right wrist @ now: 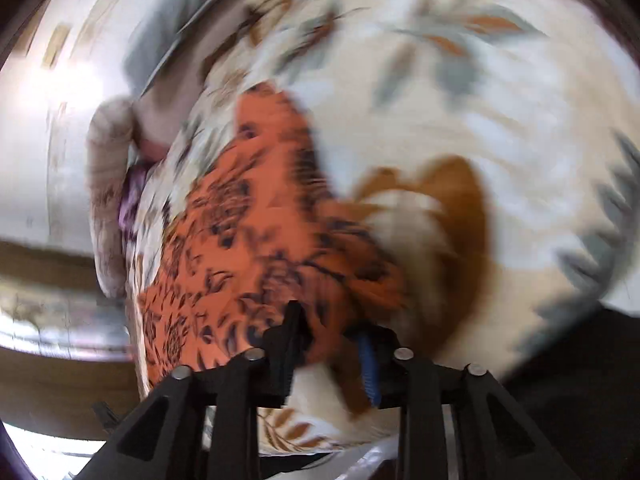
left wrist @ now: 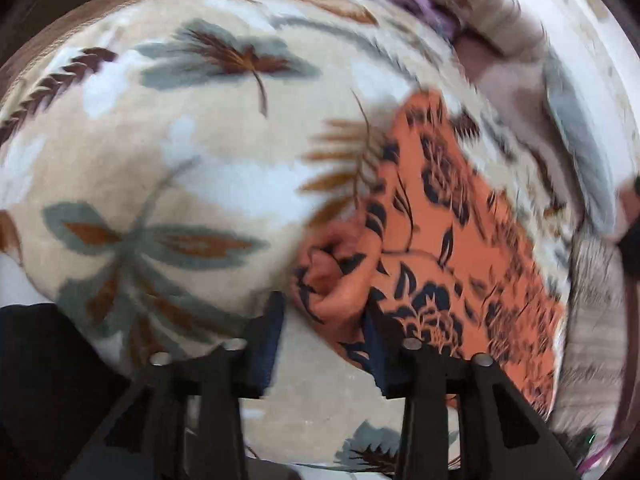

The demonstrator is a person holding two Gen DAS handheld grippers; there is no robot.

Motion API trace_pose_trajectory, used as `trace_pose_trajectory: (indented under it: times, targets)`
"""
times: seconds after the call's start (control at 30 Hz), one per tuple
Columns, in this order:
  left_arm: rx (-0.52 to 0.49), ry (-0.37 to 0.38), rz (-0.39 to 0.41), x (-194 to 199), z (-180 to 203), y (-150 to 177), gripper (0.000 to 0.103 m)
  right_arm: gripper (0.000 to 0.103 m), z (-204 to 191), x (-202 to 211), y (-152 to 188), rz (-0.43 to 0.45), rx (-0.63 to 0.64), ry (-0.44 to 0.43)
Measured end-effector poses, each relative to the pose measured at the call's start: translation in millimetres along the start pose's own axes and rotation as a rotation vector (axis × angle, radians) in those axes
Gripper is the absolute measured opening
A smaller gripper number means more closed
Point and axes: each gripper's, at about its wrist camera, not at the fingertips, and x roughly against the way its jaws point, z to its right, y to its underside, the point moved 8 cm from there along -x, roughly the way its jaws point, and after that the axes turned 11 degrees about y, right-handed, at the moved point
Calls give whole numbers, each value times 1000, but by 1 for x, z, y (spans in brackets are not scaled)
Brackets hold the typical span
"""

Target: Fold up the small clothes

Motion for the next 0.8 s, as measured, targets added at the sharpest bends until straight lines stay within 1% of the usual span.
trace_pose_trajectory:
  times: [0.03, 0.07, 0.1, 0.13, 0.17, 0.2, 0.23, 0.27, 0.3, 0.33, 0.37, 0.4, 0.43, 0.5, 0.53, 0.57, 0.6, 0.63, 0.67, 0.7, 0.77, 0.8]
  targets:
    - [-24, -13, 34, 8, 4, -7, 41, 38, 1, 13, -7, 38, 5, 8]
    - [-65, -31, 80, 19, 11, -17, 41, 46, -1, 22, -14, 72, 23, 20]
    - [-90, -41, 110, 28, 17, -23, 44, 58, -7, 34, -23, 119, 51, 28]
    - [-105, -40, 135, 34, 23, -28, 50, 60, -14, 43, -29, 151, 71, 34]
    - [-116, -33, 157, 39, 29, -33, 53, 60, -26, 53, -39, 188, 104, 31]
    - [-129, -23, 174, 42, 37, -36, 55, 60, -38, 59, -44, 196, 123, 7]
    - [-150, -11, 179, 42, 44, -37, 55, 60, -47, 62, -49, 193, 138, -24]
    - [-170, 1, 173, 39, 51, -36, 56, 62, -64, 60, -51, 175, 168, -70]
    - [-194, 17, 155, 34, 59, -33, 56, 67, -76, 54, -50, 148, 196, -103]
    - [-211, 21, 138, 28, 64, -29, 56, 67, -89, 46, -48, 106, 217, -141]
    - [-227, 23, 119, 21, 68, -25, 57, 67, -103, 29, -42, 44, 220, -196]
    - [-256, 28, 89, 10, 74, -18, 59, 67, -107, 13, -37, -11, 220, -215]
    - [-277, 30, 66, 0, 76, -12, 64, 67, -106, -1, -31, -46, 221, -202]
    - [-295, -34, -26, -27, 63, 1, 66, 67, -84, -37, -23, -103, 195, -76]
    - [-297, -60, -79, -39, 54, 9, 65, 67, -70, -47, -21, -121, 153, -70]
    - [-320, -72, -100, -46, 49, 12, 65, 66, -66, -44, -23, -104, 104, -122]
    - [-352, -79, -89, -44, 53, 11, 65, 66, -63, -38, -26, -104, 87, -108]
    - [-366, -88, -93, -41, 56, 11, 65, 66, -63, -33, -29, -97, 98, -89]
    - [-368, -96, -92, -38, 60, 9, 65, 67, -69, -25, -35, -70, 135, -74]
    - [-366, -86, -71, -34, 66, 6, 65, 67, -77, -21, -42, -48, 169, -66]
    - [-377, -56, -44, -32, 74, 1, 65, 67, -94, -19, -58, -38, 207, -87]
    - [-380, -57, -49, -35, 75, 0, 66, 67, -102, -21, -67, -42, 206, -112]
